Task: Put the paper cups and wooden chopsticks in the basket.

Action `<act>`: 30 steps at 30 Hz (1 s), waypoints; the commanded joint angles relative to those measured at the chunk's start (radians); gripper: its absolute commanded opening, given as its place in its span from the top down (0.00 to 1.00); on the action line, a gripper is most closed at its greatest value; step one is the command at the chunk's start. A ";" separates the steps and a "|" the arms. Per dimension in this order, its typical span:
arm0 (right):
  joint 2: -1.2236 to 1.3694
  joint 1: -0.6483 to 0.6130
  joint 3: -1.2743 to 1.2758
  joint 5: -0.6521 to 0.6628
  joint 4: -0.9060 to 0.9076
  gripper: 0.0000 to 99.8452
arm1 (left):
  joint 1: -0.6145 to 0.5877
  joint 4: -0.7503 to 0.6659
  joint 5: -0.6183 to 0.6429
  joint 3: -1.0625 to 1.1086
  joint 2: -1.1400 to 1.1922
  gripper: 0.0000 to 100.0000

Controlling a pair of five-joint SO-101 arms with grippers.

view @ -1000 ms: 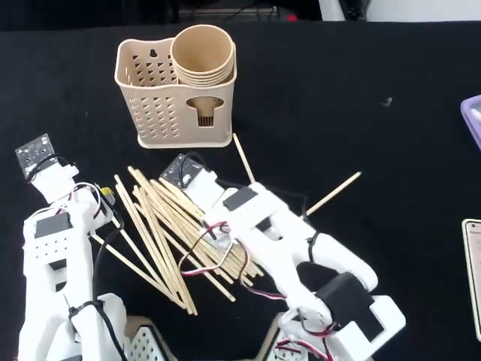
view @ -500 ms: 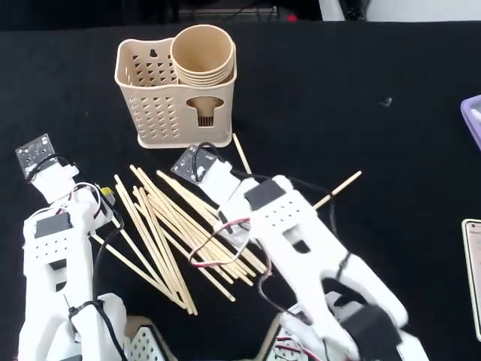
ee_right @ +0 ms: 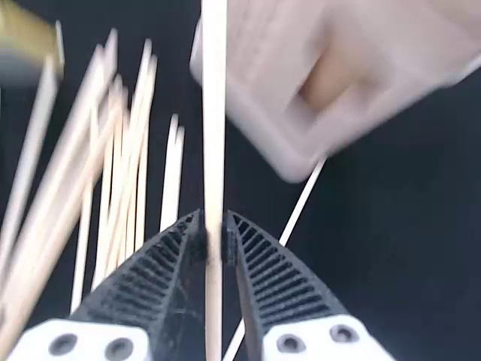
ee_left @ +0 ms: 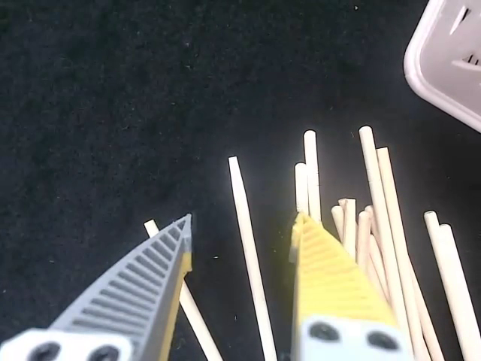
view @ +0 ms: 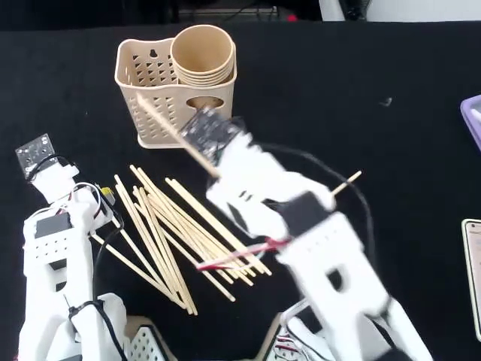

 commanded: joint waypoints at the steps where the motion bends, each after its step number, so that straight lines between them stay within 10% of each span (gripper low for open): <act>1: -0.061 0.006 -0.099 -0.086 -0.155 0.99 | -0.005 -0.012 0.011 -0.008 -0.026 0.78; 13: 0.383 -0.034 -0.183 -0.287 -1.000 0.99 | -0.005 -0.011 0.015 -0.005 -0.026 0.78; 30: 1.084 -0.034 -0.834 -0.285 -0.899 0.99 | -0.007 -0.009 0.011 -0.004 -0.026 0.78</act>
